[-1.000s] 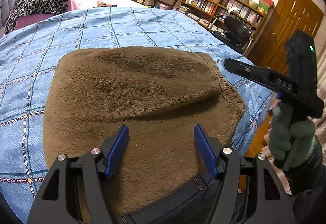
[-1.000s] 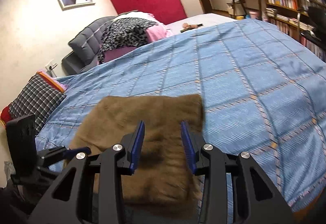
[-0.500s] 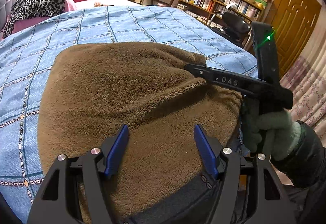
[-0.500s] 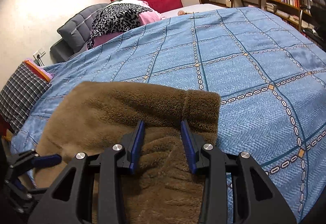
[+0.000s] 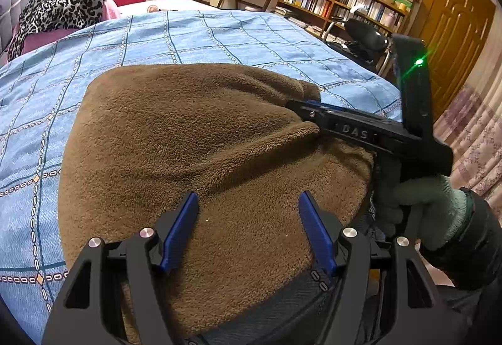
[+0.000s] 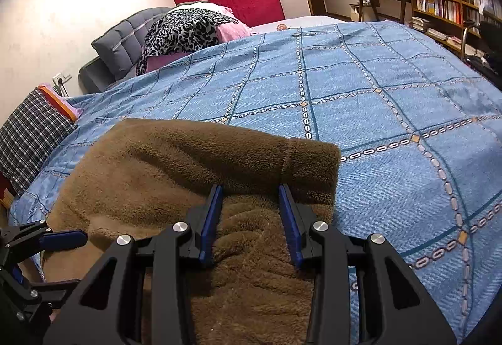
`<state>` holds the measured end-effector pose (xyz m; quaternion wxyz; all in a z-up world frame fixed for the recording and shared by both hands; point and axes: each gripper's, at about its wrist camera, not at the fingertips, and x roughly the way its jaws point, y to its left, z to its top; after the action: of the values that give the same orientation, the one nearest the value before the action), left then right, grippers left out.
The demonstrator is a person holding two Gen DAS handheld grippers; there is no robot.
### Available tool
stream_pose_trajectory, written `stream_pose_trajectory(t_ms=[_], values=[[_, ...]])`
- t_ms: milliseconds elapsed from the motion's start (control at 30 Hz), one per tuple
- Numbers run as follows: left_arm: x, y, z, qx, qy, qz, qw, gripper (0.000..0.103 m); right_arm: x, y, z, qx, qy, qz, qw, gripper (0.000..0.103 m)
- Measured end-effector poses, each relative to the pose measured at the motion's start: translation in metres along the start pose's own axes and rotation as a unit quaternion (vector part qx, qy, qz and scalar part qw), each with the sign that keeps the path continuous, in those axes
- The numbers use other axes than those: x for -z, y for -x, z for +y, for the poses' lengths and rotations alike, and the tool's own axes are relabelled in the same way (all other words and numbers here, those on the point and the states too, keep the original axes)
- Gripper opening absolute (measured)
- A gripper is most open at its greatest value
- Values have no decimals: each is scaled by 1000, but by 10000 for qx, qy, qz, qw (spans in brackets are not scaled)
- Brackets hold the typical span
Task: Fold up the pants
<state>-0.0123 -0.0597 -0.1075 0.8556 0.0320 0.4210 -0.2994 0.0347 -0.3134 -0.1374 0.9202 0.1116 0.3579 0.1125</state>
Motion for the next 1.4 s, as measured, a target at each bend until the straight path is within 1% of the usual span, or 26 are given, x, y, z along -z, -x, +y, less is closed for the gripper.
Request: stream_pose_trajectory(t_ms=[67, 167, 300, 400, 500, 633, 800, 833, 900, 967, 1033, 1300, 1333, 1367, 1400], values=[[0, 0, 1, -11, 22, 4, 10000, 66, -1, 13, 6, 63, 45, -75, 9999, 38], [-2, 2, 2, -2, 82, 6, 10000, 66, 0, 35, 14, 44, 139, -253, 9996, 39], [-6, 5, 7, 67, 251, -8, 9997, 66, 13, 55, 24, 81, 438, -372, 9983, 39], [-5, 7, 8, 81, 287, -22, 9996, 66, 29, 54, 29, 181, 715, -277, 9969, 39], [-2, 6, 7, 68, 200, -13, 9998, 66, 43, 45, 24, 244, 754, -205, 9966, 39], [0, 6, 3, 17, 144, -22, 9999, 66, 48, 38, 25, 284, 748, -228, 9965, 39], [-3, 16, 5, 22, 363, -70, 9993, 66, 48, 36, 22, 240, 680, -205, 9972, 40], [-3, 19, 5, -26, 377, -96, 9992, 67, 47, 36, 22, 239, 658, -195, 9974, 40], [-6, 26, 4, -294, 351, -134, 9989, 67, 47, 36, 21, 260, 641, -180, 9974, 40], [-8, 32, 4, -665, 285, -176, 9972, 77, 45, 37, 22, 297, 639, -160, 9974, 40], [-8, 36, 6, -969, 225, -219, 9948, 77, 43, 39, 24, 310, 588, -149, 9977, 40], [-8, 45, 22, -1151, 371, -262, 9923, 77, 37, 55, 22, 279, 287, -164, 9991, 41], [-9, 46, 25, -1167, 383, -275, 9921, 78, 36, 57, 22, 259, 245, -166, 9992, 46], [-9, 47, 26, -1179, 387, -287, 9919, 83, 35, 59, 20, 225, 179, -165, 9995, 50], [-9, 47, 27, -1195, 389, -303, 9916, 85, 33, 60, 18, 215, 85, -169, 9996, 59]])
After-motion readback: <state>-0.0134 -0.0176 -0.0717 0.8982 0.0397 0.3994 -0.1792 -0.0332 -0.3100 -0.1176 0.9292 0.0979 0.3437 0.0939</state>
